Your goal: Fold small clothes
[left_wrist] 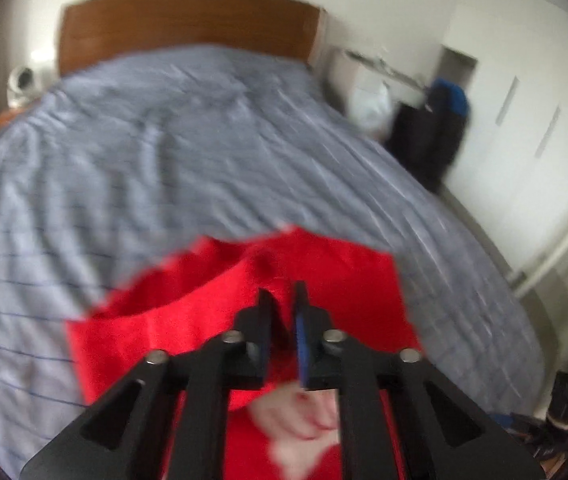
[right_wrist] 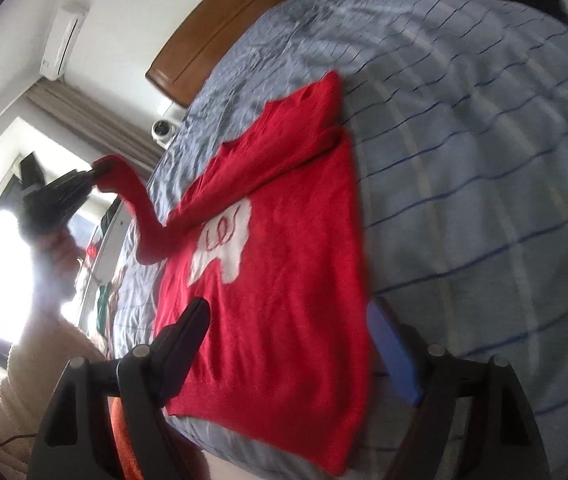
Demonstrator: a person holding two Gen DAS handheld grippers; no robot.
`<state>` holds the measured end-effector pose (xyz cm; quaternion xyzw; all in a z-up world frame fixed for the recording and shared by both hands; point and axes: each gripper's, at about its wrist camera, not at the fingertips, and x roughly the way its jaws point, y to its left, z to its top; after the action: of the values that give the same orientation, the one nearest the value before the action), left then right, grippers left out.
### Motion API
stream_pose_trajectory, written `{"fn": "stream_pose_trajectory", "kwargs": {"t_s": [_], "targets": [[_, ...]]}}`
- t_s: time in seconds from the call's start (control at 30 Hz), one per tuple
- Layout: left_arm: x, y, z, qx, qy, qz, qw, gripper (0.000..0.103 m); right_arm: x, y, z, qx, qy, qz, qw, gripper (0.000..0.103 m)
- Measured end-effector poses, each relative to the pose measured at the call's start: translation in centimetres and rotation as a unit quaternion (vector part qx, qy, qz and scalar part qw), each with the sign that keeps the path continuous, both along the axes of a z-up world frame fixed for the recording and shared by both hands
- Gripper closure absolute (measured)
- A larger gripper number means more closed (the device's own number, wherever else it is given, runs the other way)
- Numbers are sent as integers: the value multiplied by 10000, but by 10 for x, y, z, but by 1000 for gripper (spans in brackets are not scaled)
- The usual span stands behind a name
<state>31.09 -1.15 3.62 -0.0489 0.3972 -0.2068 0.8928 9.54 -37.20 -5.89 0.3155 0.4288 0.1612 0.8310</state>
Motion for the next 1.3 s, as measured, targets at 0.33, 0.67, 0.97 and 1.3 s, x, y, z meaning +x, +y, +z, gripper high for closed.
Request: {"fn": "stream_pose_trajectory", "kwargs": {"t_s": [0.33,0.67,0.97,1.3], "targets": [[-107,32,-51,697,277,146,9971,21,-12,-28,0,-422,50,-225,9988,23],[-246,75,-132,422,1525,520,9860,32,-25,16,-37,-835,821,945,9886,23],[-253,77,-144,-239,1991,459,9786,101,-33,31,-46,-820,1102,1462,9797,99],[-147,117,-50,-1435,822,789,9831,101,42,-5,33,-26,-213,729,9971,99]]}}
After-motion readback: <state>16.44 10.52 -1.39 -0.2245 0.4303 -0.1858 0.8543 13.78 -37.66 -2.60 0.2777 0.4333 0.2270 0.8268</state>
